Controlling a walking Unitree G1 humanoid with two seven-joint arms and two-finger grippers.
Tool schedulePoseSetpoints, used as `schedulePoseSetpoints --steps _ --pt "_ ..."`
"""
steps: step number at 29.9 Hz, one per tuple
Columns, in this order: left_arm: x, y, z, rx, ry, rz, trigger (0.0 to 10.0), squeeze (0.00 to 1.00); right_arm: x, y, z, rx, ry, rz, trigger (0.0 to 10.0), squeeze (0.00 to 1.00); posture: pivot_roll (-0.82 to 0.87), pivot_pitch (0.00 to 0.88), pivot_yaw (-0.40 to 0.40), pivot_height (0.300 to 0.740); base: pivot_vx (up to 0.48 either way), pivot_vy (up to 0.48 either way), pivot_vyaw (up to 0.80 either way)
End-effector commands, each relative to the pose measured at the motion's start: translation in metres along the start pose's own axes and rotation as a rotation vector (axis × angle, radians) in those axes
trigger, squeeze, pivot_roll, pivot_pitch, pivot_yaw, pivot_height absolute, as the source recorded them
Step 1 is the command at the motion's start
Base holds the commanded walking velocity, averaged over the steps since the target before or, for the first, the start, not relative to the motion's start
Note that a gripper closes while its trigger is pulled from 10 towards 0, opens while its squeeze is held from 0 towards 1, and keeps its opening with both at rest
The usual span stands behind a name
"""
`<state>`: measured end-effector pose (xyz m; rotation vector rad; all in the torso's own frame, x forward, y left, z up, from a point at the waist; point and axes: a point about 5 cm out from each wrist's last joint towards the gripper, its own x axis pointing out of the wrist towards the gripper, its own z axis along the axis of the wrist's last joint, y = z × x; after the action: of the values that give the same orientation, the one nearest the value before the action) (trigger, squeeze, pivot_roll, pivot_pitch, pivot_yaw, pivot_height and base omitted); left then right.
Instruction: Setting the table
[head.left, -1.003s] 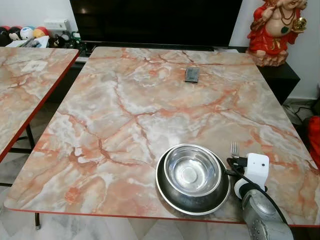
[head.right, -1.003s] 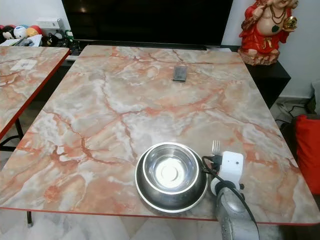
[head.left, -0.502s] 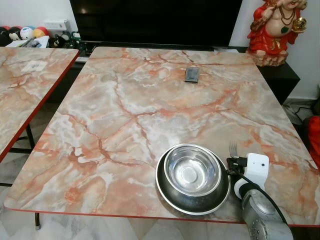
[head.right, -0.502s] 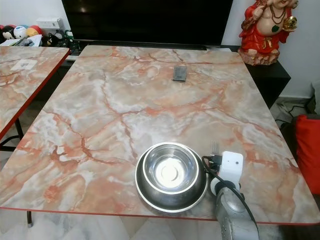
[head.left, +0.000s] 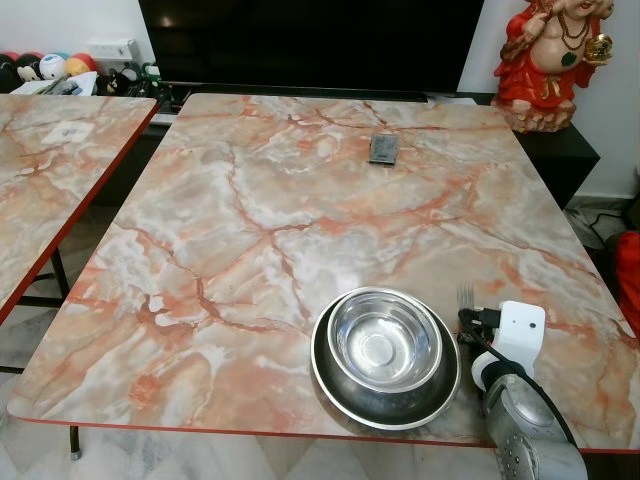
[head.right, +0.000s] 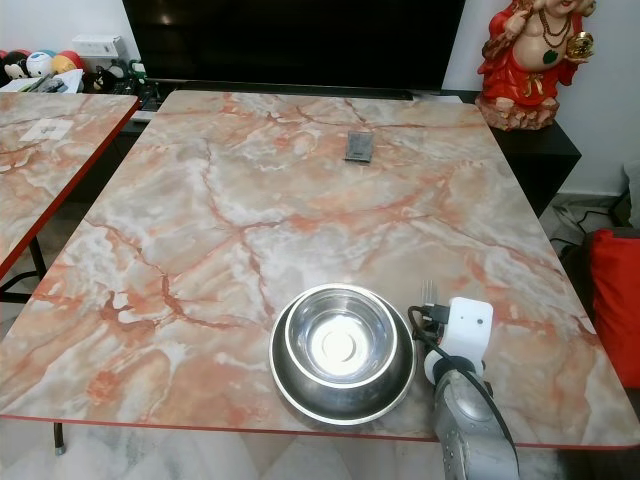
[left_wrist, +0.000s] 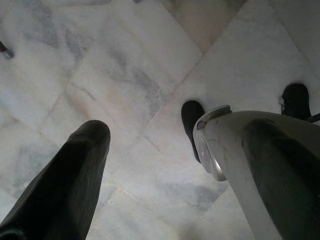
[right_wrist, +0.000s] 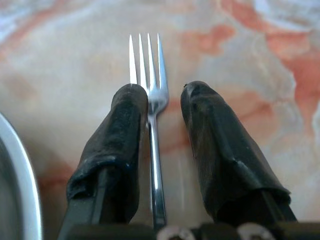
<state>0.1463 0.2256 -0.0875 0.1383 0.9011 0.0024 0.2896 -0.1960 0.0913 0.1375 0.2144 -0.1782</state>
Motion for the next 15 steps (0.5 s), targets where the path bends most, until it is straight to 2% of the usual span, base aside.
schedulePoseSetpoints --steps 1,10,12,15 --pt "-0.002 -0.001 -0.009 0.001 0.043 0.003 10.0 0.0 0.0 -0.001 0.009 0.032 -0.049 -0.006 10.0 0.0 -0.03 0.133 0.0 0.74 0.0 0.0 0.0" --pt "-0.003 0.005 -0.009 -0.005 0.045 0.009 10.0 0.0 -0.002 0.008 0.036 0.045 -0.237 0.04 10.0 0.0 -0.03 0.125 0.001 0.74 0.0 0.0 0.0" --pt "-0.004 0.008 -0.01 -0.01 0.044 0.014 10.0 0.0 -0.004 0.009 0.045 0.002 -0.302 0.048 10.0 0.0 -0.04 0.121 0.012 0.74 0.0 0.0 0.0" --pt "-0.004 0.012 -0.008 -0.009 0.034 0.017 10.0 0.0 -0.006 0.005 0.054 -0.001 -0.359 0.037 10.0 0.0 -0.04 0.112 0.014 0.74 0.0 0.0 0.0"
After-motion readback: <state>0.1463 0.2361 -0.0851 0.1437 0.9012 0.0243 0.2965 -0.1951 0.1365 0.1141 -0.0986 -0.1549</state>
